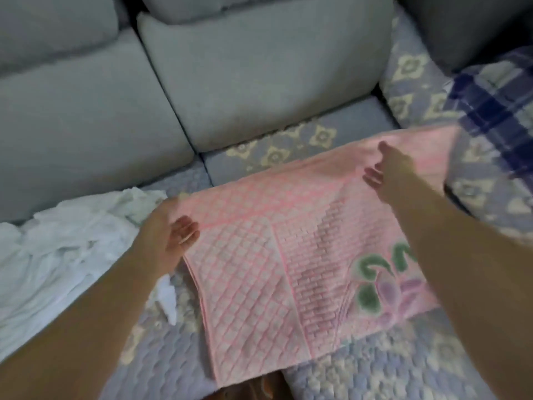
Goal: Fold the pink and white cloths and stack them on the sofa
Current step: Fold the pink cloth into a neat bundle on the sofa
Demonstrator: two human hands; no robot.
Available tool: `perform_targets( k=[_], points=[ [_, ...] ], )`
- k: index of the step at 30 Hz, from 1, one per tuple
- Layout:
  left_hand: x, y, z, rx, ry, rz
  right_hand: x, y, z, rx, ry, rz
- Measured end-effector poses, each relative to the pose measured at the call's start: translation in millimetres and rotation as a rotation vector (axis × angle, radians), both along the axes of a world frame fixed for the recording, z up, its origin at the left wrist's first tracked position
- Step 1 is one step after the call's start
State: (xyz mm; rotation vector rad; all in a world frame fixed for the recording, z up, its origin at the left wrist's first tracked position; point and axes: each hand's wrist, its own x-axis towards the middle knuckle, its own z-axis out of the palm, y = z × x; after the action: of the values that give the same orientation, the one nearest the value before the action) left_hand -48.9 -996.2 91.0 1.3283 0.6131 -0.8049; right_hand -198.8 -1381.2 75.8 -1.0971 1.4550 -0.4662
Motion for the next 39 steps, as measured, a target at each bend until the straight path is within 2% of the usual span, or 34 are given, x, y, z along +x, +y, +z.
perform_targets(
  k=[1, 3, 5, 7, 9, 12, 15, 17, 20, 21, 23, 24, 25, 27, 31, 33, 35, 36, 37, 38, 39],
  points=[
    [10.3, -0.6, -32.6, 0.149, -0.059, -0.109, 12.4, 4.5, -26.1, -0.003, 0.143, 0.153],
    [24.0, 7.9, -91.8, 0.549, -0.255, -0.452, 31.1, 28.4, -73.3, -0.163, 0.496, 0.492],
    [25.4, 14.7, -133.0, 0.895, -0.447, -0.742, 34.5, 51.3, -99.4, -0.291, 0.701, 0.787],
    [27.8, 10.6, -150.9, 0.985, -0.623, -0.872, 39.1, 57.7, -110.6, -0.453, 0.784, 0.994],
    [42.7, 3.0, -160.8, 1.019, -0.75, -0.929, 58.5, 53.5, -124.0, -0.657, 0.765, 1.153],
    [74.5, 1.0, -173.9, 1.112, -0.798, -1.028, 94.4, 57.9, -134.3, -0.892, 0.63, 1.34],
    [95.0, 4.7, -187.7, 1.065, -0.585, -0.84, 126.0, 86.6, -141.5, -1.022, 0.426, 1.548],
    [100.0, 2.8, -191.2, 0.934, -0.408, -0.632, 141.4, 112.6, -149.8, -0.986, 0.337, 1.648],
    [86.3, -10.6, -185.2, 0.657, -0.242, -0.437, 147.3, 145.0, -170.2, -0.909, 0.385, 1.719],
    [75.8, -14.7, -183.1, 0.664, -0.312, -0.453, 146.3, 151.0, -176.3, -0.937, 0.411, 1.702],
    [46.0, -18.0, -174.1, 0.752, -0.678, -0.594, 143.2, 157.0, -181.9, -0.97, 0.424, 1.633],
    [30.2, -15.7, -176.1, 0.692, -0.846, -0.674, 143.0, 158.3, -182.2, -0.966, 0.422, 1.608],
    [18.7, -11.1, -180.4, 0.608, -0.931, -0.739, 142.9, 158.8, -182.7, -0.965, 0.412, 1.6],
    [5.2, -2.2, -189.4, 0.528, -0.921, -0.752, 143.8, 158.2, -183.6, -0.966, 0.416, 1.619],
    [16.3, 0.2, -184.1, 0.489, -0.76, -0.629, 145.1, 159.1, -181.2, -0.93, 0.444, 1.637],
    [35.9, 5.3, -181.8, 0.478, -0.63, -0.468, 147.3, 159.8, -180.0, -0.944, 0.45, 1.64],
    [60.4, 15.7, -182.1, 0.591, -0.472, -0.232, 149.3, 155.7, -177.5, -0.936, 0.448, 1.678],
    [68.7, 20.3, -182.4, 0.74, -0.442, -0.236, 150.3, 152.1, -174.5, -0.926, 0.446, 1.707],
    [73.7, 20.2, -180.9, 0.928, -0.507, -0.356, 151.1, 147.3, -171.2, -0.914, 0.445, 1.733],
    [75.7, 14.7, -175.0, 1.052, -0.687, -0.512, 151.3, 141.8, -167.0, -0.909, 0.445, 1.749],
    [77.2, 2.8, -168.9, 1.06, -0.926, -0.661, 150.3, 135.1, -162.5, -0.914, 0.449, 1.751]
  ],
)
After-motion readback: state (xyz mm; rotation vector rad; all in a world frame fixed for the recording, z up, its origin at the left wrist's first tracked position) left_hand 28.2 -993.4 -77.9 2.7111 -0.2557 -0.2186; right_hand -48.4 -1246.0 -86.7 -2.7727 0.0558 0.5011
